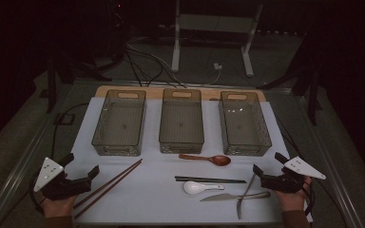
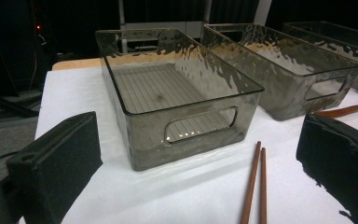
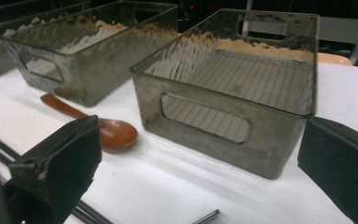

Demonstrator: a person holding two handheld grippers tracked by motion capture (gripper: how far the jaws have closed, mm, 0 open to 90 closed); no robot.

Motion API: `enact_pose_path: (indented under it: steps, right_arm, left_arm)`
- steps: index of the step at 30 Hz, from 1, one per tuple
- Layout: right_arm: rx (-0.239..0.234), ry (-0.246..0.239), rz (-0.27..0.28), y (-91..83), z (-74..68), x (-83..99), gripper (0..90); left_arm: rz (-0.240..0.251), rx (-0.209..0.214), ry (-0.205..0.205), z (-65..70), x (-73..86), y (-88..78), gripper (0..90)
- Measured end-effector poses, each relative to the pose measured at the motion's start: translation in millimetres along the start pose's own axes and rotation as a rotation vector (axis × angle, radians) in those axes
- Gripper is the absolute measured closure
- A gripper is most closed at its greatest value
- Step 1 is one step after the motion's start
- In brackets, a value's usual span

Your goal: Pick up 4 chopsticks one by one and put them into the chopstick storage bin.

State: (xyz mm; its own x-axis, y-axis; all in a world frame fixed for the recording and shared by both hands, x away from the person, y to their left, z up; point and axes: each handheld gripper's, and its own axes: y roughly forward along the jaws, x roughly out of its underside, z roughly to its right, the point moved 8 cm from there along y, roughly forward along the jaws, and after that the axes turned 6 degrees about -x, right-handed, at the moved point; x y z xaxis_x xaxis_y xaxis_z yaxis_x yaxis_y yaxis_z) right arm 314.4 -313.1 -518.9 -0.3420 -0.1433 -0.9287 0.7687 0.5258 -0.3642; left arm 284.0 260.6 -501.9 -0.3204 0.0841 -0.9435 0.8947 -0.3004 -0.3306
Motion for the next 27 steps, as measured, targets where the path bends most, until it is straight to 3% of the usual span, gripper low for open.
enact_pose_path:
  steps: [7,14,27]
  right_arm:
    - [-0.001,0.010,0.005,-2.0,0.3,-0.2,0.0]
    - [0.003,0.014,0.007,-3.2,1.3,-0.1,0.0]
    - [0.006,0.045,0.019,-6.7,2.5,0.0,0.0]
  left_arm:
    - [-0.001,0.001,0.003,0.4,-1.4,0.8,0.9]
    - [-0.015,0.019,0.030,4.6,-4.3,-0.8,0.9]
    - [-0.097,0.063,0.106,15.7,-11.6,-2.1,1.0]
